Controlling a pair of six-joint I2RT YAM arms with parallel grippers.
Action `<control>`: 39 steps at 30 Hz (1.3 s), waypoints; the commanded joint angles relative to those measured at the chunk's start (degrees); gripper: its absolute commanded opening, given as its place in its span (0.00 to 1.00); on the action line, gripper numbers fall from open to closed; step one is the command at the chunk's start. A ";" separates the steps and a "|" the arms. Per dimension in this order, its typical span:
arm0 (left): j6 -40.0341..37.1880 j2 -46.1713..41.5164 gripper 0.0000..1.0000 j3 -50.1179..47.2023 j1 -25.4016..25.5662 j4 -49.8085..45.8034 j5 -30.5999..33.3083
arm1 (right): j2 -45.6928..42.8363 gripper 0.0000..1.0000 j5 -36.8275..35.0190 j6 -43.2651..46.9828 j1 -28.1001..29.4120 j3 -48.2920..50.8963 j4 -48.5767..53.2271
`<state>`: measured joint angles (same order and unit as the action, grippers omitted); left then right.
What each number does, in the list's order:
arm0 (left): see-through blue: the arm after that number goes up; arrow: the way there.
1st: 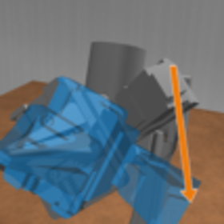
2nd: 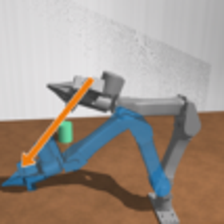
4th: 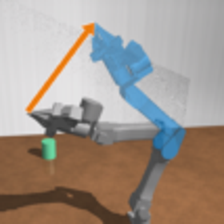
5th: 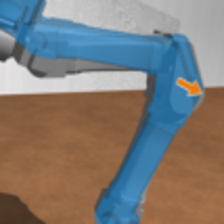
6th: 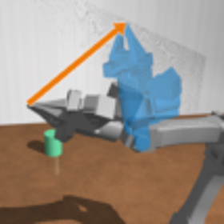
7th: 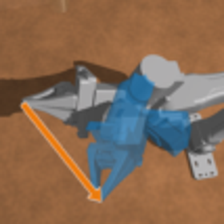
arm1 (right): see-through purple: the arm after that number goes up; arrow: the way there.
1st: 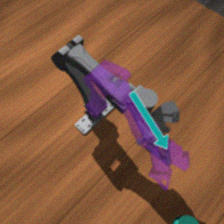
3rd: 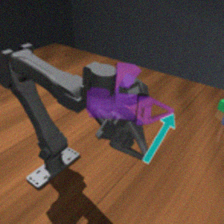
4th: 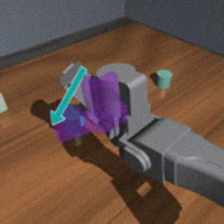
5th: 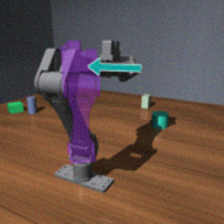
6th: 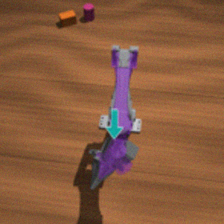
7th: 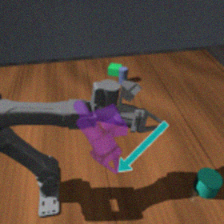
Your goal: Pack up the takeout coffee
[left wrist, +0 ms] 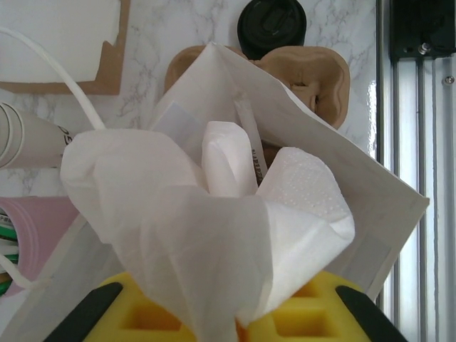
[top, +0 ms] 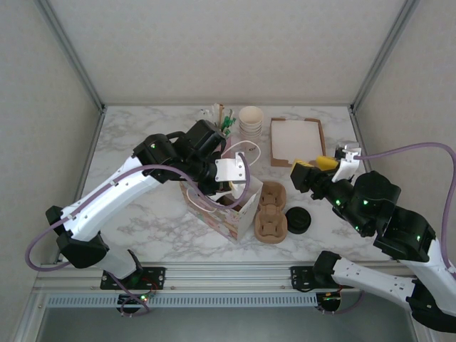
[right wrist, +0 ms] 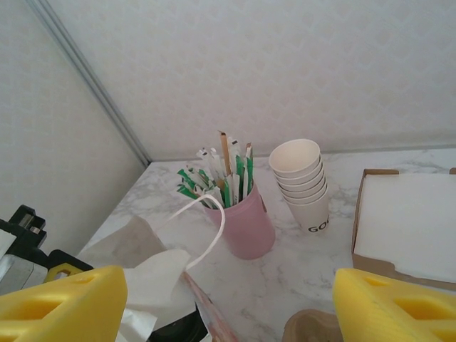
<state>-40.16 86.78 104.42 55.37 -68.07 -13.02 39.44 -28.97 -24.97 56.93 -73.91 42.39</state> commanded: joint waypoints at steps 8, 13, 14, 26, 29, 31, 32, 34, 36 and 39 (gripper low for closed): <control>-0.53 -0.03 0.14 0.78 -0.47 -6.02 0.66 | -0.36 0.77 -1.77 -1.12 0.19 0.49 -0.64; -0.61 2.64 0.13 1.78 -0.62 -7.37 0.88 | 0.12 0.77 -1.44 -1.08 0.18 0.35 -0.75; -0.62 3.16 0.14 2.14 -0.62 -7.57 0.79 | 0.19 0.77 -1.40 -1.01 0.15 0.35 -0.64; -0.65 6.10 0.16 2.49 -1.31 -9.07 0.19 | 0.12 0.77 -2.48 -0.77 0.20 1.06 -1.22; -0.36 6.34 0.28 2.46 -1.26 -9.02 -0.01 | 0.02 0.77 -2.58 -0.85 0.19 1.27 -1.16; -0.03 6.46 0.36 2.52 -1.32 -9.02 0.05 | -0.09 0.77 -2.66 -0.88 0.15 1.45 -1.10; 0.06 6.63 0.37 2.71 -1.32 -9.08 0.02 | -0.15 0.77 -2.67 -0.94 0.13 1.57 -1.13; 0.59 6.64 0.47 2.81 -1.47 -8.76 0.02 | -0.19 0.77 -2.67 -1.02 0.20 1.61 -1.01; 1.13 6.56 0.52 2.65 -1.43 -8.35 0.26 | -0.32 0.77 -2.76 -1.17 0.15 1.66 -0.90; 1.55 6.19 0.55 2.98 -1.41 -8.06 0.31 | -0.52 0.77 -2.91 -1.23 0.18 1.81 -0.78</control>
<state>-39.38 92.84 105.51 54.48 -75.26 -12.78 39.46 -30.30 -25.21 56.93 -72.62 42.68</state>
